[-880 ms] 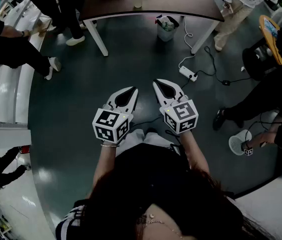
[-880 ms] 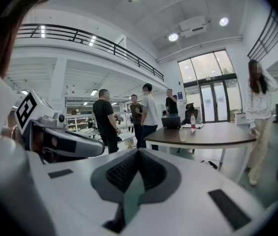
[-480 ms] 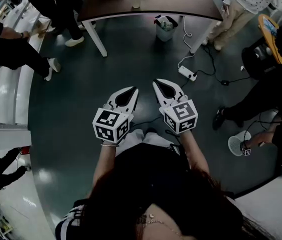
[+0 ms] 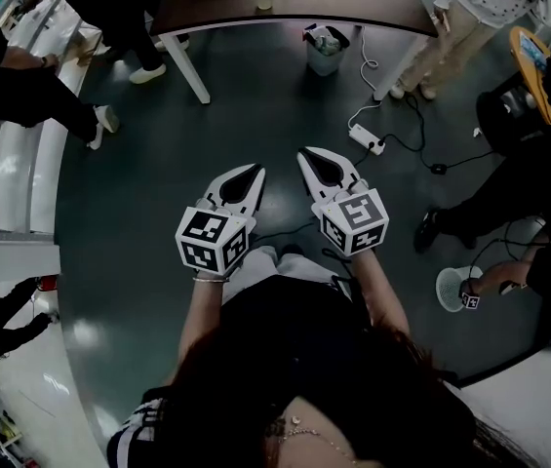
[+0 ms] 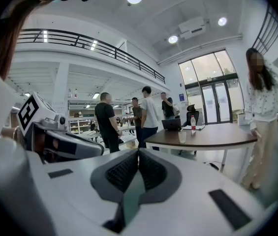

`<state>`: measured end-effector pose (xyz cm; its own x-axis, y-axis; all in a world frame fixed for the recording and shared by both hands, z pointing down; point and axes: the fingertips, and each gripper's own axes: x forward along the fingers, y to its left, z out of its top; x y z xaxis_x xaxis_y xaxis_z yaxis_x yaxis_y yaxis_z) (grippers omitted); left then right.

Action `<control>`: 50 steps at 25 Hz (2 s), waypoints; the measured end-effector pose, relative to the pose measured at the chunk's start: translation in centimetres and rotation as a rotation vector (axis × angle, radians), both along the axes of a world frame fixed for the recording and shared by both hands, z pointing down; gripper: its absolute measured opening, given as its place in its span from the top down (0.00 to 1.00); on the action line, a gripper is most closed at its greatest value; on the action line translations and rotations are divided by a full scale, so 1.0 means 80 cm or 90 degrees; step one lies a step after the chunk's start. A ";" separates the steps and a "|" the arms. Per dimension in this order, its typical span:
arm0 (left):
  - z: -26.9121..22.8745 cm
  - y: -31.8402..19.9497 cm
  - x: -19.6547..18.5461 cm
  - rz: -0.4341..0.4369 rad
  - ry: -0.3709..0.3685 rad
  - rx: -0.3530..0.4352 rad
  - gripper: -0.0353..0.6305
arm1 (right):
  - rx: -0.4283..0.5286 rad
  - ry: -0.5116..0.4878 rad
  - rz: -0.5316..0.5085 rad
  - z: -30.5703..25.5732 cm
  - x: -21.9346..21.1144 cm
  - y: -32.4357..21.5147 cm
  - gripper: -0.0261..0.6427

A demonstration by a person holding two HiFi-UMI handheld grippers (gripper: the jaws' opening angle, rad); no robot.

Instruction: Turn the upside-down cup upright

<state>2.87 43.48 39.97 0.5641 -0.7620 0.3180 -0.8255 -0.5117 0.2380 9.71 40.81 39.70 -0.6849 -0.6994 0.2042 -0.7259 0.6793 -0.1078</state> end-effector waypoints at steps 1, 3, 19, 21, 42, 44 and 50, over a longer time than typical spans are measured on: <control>0.001 -0.001 0.002 -0.004 -0.001 0.000 0.92 | 0.001 0.000 -0.002 0.001 0.003 -0.002 0.94; 0.002 0.000 0.006 -0.012 -0.002 -0.001 0.92 | 0.003 -0.002 -0.006 0.002 0.009 -0.004 0.94; 0.027 -0.101 -0.010 -0.034 0.000 -0.013 0.92 | -0.009 -0.002 -0.026 0.031 -0.003 -0.102 0.94; 0.026 -0.127 -0.019 -0.034 0.004 -0.011 0.92 | -0.009 0.003 -0.028 0.031 -0.013 -0.126 0.94; 0.004 -0.357 -0.115 0.016 0.029 -0.005 0.92 | -0.006 0.012 0.012 0.006 -0.117 -0.342 0.93; 0.005 -0.368 -0.119 0.020 0.031 -0.004 0.92 | -0.006 0.016 0.013 0.007 -0.123 -0.352 0.93; 0.016 -0.392 -0.130 0.027 0.038 -0.015 0.92 | -0.005 0.022 0.020 0.009 -0.134 -0.381 0.93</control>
